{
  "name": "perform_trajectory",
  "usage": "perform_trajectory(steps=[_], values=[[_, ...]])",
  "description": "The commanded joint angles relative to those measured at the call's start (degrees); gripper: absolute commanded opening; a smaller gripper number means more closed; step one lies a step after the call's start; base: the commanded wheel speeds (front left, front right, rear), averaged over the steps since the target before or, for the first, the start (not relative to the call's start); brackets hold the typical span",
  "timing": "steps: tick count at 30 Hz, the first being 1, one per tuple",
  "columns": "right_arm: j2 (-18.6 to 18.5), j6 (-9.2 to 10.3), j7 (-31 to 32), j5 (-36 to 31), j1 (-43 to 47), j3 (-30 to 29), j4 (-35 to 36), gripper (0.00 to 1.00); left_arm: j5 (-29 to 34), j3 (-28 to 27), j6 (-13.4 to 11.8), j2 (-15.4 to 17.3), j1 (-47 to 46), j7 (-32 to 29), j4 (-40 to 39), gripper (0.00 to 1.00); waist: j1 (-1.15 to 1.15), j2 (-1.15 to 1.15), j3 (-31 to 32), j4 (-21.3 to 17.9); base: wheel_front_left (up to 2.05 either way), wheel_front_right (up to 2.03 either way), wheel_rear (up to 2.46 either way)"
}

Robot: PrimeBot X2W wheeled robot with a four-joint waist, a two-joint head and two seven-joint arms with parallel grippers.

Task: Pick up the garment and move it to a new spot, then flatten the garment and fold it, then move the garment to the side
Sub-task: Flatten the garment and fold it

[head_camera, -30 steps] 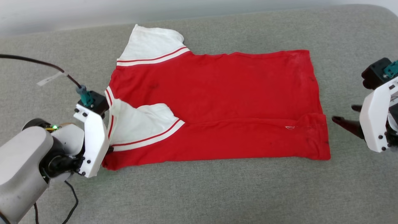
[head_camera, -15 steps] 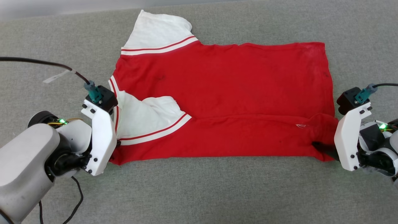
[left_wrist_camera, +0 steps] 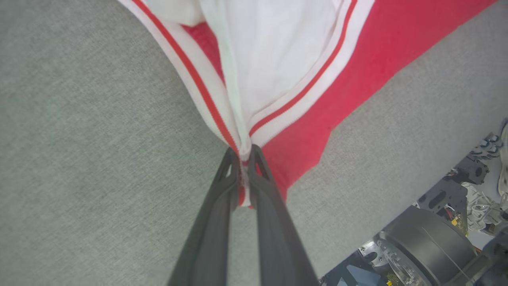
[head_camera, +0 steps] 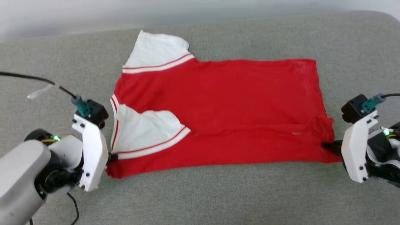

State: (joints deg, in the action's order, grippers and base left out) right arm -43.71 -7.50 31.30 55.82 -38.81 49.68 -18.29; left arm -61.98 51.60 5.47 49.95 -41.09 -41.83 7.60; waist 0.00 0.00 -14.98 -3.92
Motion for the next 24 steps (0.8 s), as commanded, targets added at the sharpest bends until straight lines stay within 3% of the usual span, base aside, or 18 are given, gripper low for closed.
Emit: perform_trajectory(steps=[1,10,19,20,21,22,23,24], values=[[-1.49,0.03,-0.31,0.66,1.14,0.32,1.04,0.00,-0.67,-0.03,-0.42,0.61,1.85,0.31,-0.91,0.00,0.00,0.00,1.49,-0.22,0.00,0.00,0.00],[-8.43,0.04,-0.17,2.78,5.58,1.76,6.33,0.00,-2.26,1.81,-2.43,3.96,9.51,1.58,-7.24,0.00,0.00,0.00,3.94,-0.34,0.00,0.00,0.00],[-4.77,0.04,-2.15,0.97,9.39,1.86,0.78,0.00,-2.22,3.04,-3.43,3.14,13.74,4.28,-5.11,0.00,0.00,0.00,2.51,-0.52,0.00,0.00,0.00],[-4.24,0.04,-2.87,0.60,9.55,1.73,-0.01,0.12,-1.95,3.06,-3.31,2.89,13.59,4.62,-4.62,0.00,0.00,0.00,2.45,-0.39,0.00,0.00,0.00],[-3.82,0.04,-3.75,-0.10,9.46,1.64,-0.48,0.87,-1.65,3.10,-3.25,2.87,13.35,4.90,-4.22,0.00,0.00,0.00,2.46,-0.28,0.00,0.00,0.00],[-3.40,0.04,-4.82,-0.45,9.49,1.51,-0.76,1.00,-0.86,2.99,-3.20,2.98,12.86,5.45,-3.99,0.85,0.00,0.00,2.54,-0.20,0.00,0.00,0.00],[-3.06,0.04,-6.00,-0.51,9.58,1.12,-0.89,1.00,-0.78,2.60,-3.32,2.89,12.53,6.15,-3.78,1.00,0.00,0.00,2.73,-0.13,0.00,0.00,0.00],[-2.83,0.03,-7.31,-0.69,9.58,0.66,-0.78,1.00,-0.82,2.33,-3.24,2.89,12.42,6.63,-3.92,1.00,0.00,0.00,3.04,-0.10,0.00,0.00,0.00]])
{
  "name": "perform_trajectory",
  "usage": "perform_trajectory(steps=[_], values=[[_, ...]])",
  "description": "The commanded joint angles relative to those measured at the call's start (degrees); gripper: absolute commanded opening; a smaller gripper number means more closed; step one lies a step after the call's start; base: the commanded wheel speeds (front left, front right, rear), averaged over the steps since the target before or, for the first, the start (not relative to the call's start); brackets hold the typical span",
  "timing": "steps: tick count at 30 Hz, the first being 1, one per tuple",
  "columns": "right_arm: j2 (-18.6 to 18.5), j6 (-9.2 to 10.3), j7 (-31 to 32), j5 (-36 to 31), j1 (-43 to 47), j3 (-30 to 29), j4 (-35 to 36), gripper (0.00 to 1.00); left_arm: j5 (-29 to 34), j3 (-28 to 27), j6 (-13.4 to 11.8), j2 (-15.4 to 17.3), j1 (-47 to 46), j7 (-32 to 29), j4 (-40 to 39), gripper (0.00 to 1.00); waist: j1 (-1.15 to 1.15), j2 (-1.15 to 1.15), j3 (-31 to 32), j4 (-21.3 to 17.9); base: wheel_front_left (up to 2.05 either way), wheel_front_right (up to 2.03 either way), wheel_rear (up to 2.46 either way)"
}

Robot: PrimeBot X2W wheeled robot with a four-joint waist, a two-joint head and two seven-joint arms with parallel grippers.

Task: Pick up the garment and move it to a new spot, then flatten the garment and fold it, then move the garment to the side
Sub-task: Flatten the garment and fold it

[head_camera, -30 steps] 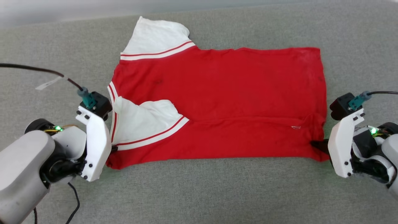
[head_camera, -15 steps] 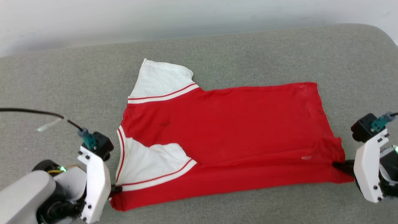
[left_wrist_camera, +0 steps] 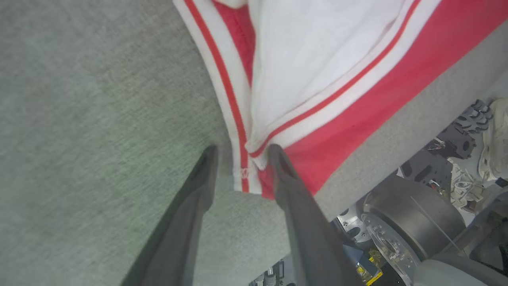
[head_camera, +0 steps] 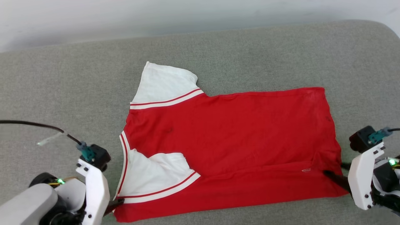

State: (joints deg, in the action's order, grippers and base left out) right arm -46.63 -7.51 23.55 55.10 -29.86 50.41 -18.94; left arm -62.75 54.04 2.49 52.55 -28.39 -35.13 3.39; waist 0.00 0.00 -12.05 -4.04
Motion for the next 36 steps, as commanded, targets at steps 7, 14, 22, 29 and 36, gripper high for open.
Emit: perform_trajectory(steps=[7,14,22,29,36], values=[[0.13,0.04,-12.07,-5.19,-0.14,-4.31,2.55,1.00,1.81,-3.91,-1.39,3.02,-3.34,3.94,-2.05,1.00,0.00,0.00,2.09,-0.50,0.00,0.00,0.00],[5.14,0.04,-26.39,-13.41,1.35,-15.14,3.61,1.00,6.62,-7.87,-2.39,3.03,-10.95,8.12,-1.09,1.00,0.00,0.00,0.88,-1.99,0.00,0.00,0.00],[14.48,0.04,-33.76,-24.97,5.17,-28.52,9.65,1.00,9.61,-10.71,-1.95,1.45,-22.09,5.99,2.62,1.00,0.00,0.00,-4.99,-5.67,0.00,0.00,0.00],[21.44,0.04,-35.13,-33.94,11.10,-37.25,18.78,1.00,11.17,-11.55,-0.66,-0.17,-32.19,1.01,6.42,1.00,0.00,0.00,-11.55,-9.00,0.00,0.00,0.00],[25.57,0.04,-35.48,-38.68,13.59,-38.90,24.44,1.00,9.40,-11.11,0.54,-1.29,-40.35,-8.95,10.61,1.00,0.00,0.00,-17.89,-12.18,0.00,0.00,0.00]])
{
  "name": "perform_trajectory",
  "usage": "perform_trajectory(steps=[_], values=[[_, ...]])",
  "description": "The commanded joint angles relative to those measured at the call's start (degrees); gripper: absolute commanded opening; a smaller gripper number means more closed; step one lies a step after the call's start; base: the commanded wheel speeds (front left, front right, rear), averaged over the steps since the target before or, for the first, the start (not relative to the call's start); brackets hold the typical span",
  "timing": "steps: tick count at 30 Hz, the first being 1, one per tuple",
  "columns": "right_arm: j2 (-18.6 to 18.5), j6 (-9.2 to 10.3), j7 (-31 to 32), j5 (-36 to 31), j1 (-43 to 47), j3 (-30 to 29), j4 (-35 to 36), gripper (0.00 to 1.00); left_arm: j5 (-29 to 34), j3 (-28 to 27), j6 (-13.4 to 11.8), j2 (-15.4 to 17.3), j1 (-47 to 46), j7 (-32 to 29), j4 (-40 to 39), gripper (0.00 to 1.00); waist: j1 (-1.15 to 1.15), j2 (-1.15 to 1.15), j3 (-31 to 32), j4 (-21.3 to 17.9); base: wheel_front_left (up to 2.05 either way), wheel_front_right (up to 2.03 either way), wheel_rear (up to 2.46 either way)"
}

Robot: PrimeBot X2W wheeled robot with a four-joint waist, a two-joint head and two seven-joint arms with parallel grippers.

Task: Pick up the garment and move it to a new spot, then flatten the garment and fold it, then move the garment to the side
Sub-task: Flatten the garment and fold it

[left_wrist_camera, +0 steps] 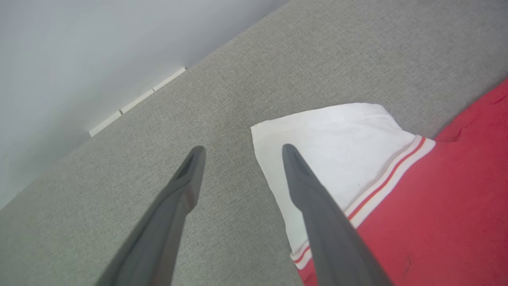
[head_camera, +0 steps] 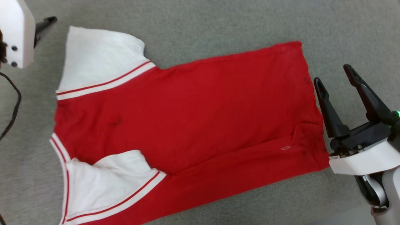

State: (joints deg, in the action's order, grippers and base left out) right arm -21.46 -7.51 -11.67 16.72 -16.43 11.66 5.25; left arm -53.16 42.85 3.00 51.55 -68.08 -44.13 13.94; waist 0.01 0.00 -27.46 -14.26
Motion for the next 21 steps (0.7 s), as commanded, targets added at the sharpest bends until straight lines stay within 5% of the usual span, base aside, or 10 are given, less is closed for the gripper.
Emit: perform_trajectory(steps=[1,9,20,21], values=[[0.61,0.03,-0.21,-0.48,0.10,-0.13,0.42,1.00,-0.68,0.09,0.05,-0.60,-1.61,-1.44,0.49,1.00,-0.01,0.00,-3.28,-2.30,0.00,0.00,0.00],[2.04,0.04,-1.00,-1.02,-2.38,1.03,-0.14,1.00,-2.49,2.34,-0.79,-2.25,-6.38,-13.43,3.61,1.00,-0.01,0.00,-8.16,-4.28,0.00,0.00,0.00],[2.14,0.04,-1.93,-0.42,-4.64,2.08,-2.77,1.00,-1.49,6.19,0.63,-1.33,-4.22,-18.11,5.79,1.00,-0.01,0.00,-9.30,-4.84,0.00,0.00,0.00],[2.02,0.04,-1.93,-0.37,-4.99,2.06,-2.93,1.00,-1.30,6.55,0.82,-1.17,-4.07,-18.38,5.71,0.80,-0.01,0.00,-9.24,-4.76,0.00,0.00,0.00]])
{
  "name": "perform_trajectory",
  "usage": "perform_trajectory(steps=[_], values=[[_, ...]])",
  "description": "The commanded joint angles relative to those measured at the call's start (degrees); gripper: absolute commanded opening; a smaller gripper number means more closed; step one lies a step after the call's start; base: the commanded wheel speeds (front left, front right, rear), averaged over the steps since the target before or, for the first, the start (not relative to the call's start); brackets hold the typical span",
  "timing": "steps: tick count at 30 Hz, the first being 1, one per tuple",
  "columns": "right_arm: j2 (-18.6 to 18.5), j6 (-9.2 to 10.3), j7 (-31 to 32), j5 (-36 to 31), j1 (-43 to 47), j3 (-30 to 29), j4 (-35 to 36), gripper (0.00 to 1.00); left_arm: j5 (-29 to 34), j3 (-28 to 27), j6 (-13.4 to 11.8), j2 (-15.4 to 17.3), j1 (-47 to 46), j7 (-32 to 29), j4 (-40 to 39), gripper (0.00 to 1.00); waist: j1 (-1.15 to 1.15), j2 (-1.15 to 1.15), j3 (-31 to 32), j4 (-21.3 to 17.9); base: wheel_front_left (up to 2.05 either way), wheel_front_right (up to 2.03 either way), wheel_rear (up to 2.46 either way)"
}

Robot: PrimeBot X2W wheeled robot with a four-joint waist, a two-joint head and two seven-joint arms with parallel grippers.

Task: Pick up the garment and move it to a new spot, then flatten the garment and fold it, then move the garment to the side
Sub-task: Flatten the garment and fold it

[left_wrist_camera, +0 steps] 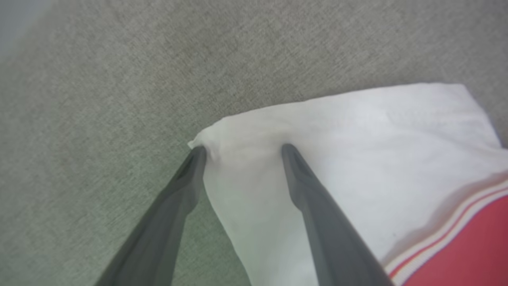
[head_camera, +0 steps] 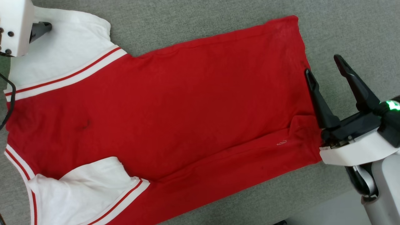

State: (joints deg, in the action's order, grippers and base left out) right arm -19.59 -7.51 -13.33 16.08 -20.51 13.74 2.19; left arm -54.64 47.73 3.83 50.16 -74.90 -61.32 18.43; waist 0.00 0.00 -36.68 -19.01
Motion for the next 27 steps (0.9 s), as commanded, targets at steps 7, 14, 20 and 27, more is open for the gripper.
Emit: perform_trajectory(steps=[7,14,20,27], values=[[-2.69,0.04,1.05,-0.13,-4.96,-1.35,-0.13,1.00,0.50,1.36,0.96,-0.83,2.31,1.71,0.60,0.00,0.00,0.00,1.91,1.17,0.00,0.00,0.00],[-11.20,0.04,15.79,2.20,-12.24,1.16,0.51,1.00,0.90,1.78,2.47,-3.40,1.93,6.73,-1.70,0.00,0.00,0.00,5.72,4.39,0.00,0.00,0.00],[-20.13,0.04,36.63,13.31,-20.75,9.08,-2.27,1.00,1.45,3.63,3.22,-4.92,1.56,8.93,-5.42,0.00,0.00,0.00,7.23,7.26,0.00,0.00,0.00],[-23.60,0.03,55.24,23.69,-30.59,17.89,-8.85,1.00,1.62,5.07,3.49,-6.55,-0.18,10.72,-9.04,0.00,0.00,0.00,6.02,10.05,0.00,0.00,0.00]])
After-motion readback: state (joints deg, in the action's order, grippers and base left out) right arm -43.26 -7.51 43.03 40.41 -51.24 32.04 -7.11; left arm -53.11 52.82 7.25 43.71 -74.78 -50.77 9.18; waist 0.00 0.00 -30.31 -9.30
